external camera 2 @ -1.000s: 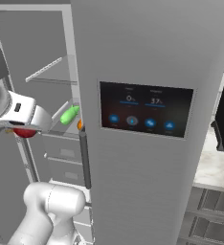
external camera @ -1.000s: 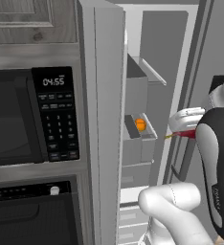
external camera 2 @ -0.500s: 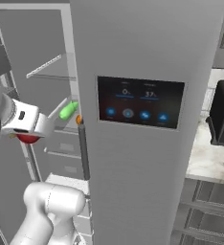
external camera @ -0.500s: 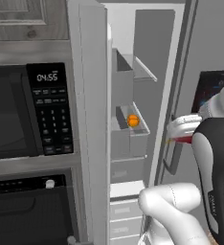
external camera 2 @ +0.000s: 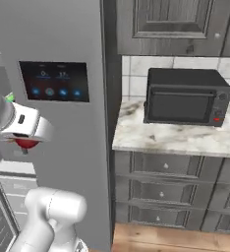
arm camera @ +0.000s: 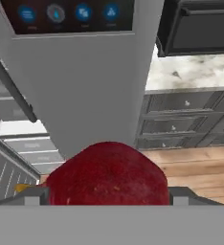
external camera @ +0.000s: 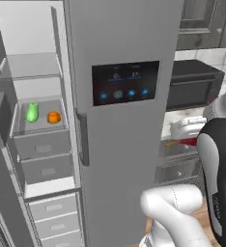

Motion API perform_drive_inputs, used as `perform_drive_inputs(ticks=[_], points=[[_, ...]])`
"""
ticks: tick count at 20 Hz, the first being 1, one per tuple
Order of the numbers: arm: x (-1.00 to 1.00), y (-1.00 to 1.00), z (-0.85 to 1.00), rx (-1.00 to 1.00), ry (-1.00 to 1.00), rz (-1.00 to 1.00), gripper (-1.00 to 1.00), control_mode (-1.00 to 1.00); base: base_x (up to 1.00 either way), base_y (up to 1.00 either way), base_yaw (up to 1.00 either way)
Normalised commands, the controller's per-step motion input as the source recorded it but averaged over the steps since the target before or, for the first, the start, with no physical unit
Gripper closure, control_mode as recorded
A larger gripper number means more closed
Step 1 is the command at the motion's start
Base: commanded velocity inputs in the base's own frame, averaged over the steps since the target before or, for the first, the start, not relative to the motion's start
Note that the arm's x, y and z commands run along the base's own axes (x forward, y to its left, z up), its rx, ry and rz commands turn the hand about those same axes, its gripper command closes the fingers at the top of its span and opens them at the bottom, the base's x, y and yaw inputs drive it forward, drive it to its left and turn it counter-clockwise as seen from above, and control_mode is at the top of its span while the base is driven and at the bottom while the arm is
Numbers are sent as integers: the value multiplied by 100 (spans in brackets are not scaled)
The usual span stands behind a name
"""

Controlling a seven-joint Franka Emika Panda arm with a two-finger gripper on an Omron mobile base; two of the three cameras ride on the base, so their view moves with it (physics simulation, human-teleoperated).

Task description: Take the corn, pear, and orange from the freezer and place them in the bowl on the counter.

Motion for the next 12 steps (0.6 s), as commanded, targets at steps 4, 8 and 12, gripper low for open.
perform_drive_inputs(ticks=[4, 8, 12], points=[[0, 0, 0, 0, 0, 0, 100, 100, 0, -100, -41], [0, 0, 0, 0, 0, 0, 100, 100, 0, -100, -58], [0, 0, 0, 0, 0, 0, 100, 100, 8, -100, -44]])
